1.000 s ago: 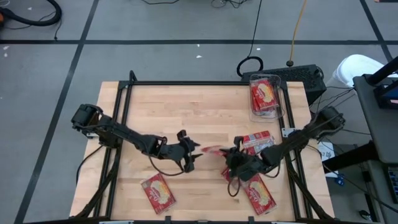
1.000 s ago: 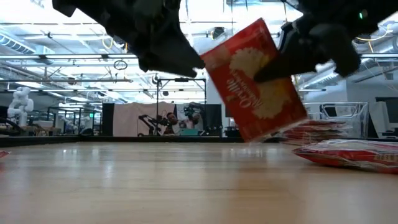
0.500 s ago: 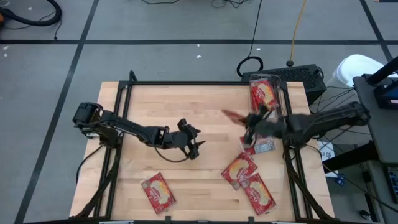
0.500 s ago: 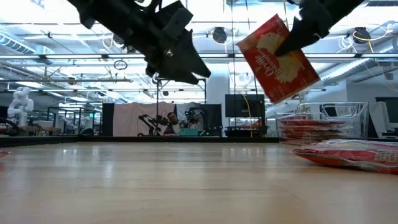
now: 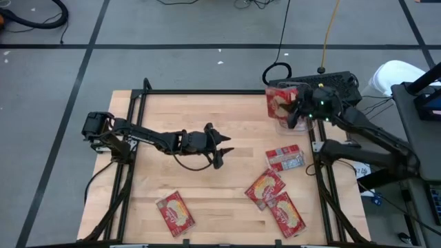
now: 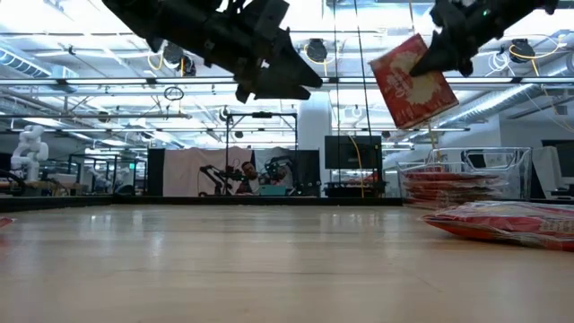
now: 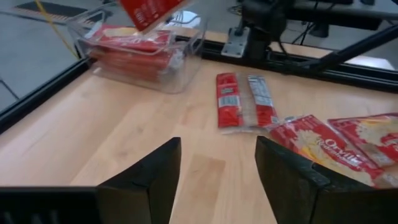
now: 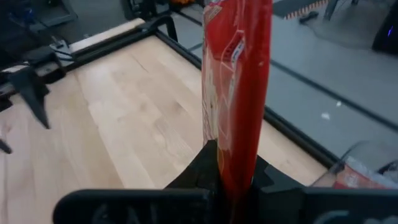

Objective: Sort popcorn bags into baskets
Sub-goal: Put the red popcorn bag into the transparent bin

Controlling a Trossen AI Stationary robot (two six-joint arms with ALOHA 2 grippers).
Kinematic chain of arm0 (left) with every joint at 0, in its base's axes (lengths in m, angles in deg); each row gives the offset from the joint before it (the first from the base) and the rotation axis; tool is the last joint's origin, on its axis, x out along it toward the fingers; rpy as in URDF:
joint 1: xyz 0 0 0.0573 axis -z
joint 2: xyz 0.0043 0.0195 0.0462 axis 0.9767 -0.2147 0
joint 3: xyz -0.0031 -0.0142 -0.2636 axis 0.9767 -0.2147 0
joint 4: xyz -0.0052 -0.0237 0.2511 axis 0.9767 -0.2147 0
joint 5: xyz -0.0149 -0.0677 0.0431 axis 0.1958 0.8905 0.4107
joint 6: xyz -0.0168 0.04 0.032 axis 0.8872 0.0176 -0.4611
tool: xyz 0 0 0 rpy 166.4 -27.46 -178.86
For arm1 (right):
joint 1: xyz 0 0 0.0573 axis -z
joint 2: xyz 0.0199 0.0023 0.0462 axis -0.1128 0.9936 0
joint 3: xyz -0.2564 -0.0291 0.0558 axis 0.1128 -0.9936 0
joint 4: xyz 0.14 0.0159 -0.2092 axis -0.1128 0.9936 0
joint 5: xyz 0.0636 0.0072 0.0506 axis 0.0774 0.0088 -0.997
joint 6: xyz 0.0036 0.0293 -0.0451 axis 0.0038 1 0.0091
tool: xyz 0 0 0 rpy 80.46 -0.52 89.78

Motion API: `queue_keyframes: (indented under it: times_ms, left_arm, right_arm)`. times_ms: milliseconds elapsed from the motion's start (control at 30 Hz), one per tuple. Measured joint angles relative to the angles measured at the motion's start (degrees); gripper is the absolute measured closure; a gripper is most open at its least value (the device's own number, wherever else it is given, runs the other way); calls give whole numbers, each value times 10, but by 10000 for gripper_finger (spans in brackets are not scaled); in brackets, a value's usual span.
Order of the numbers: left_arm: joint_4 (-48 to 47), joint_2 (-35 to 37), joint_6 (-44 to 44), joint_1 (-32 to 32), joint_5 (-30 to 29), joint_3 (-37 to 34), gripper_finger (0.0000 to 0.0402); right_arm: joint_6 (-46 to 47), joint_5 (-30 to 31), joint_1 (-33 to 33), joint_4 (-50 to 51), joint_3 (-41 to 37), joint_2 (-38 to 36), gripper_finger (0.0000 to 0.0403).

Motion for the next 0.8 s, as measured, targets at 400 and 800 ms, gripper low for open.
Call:
queue_keyframes:
  times_ms: [400, 800]
  left_arm:
    - [-9, 0, -1, 17, 32, 0, 195]
    - [-12, 0, 2, 45, 32, 0, 195]
  right_arm:
    - [-67, -256, 280, 19, 6, 97, 394]
    - [-153, -185, 335, 179, 80, 193, 394]
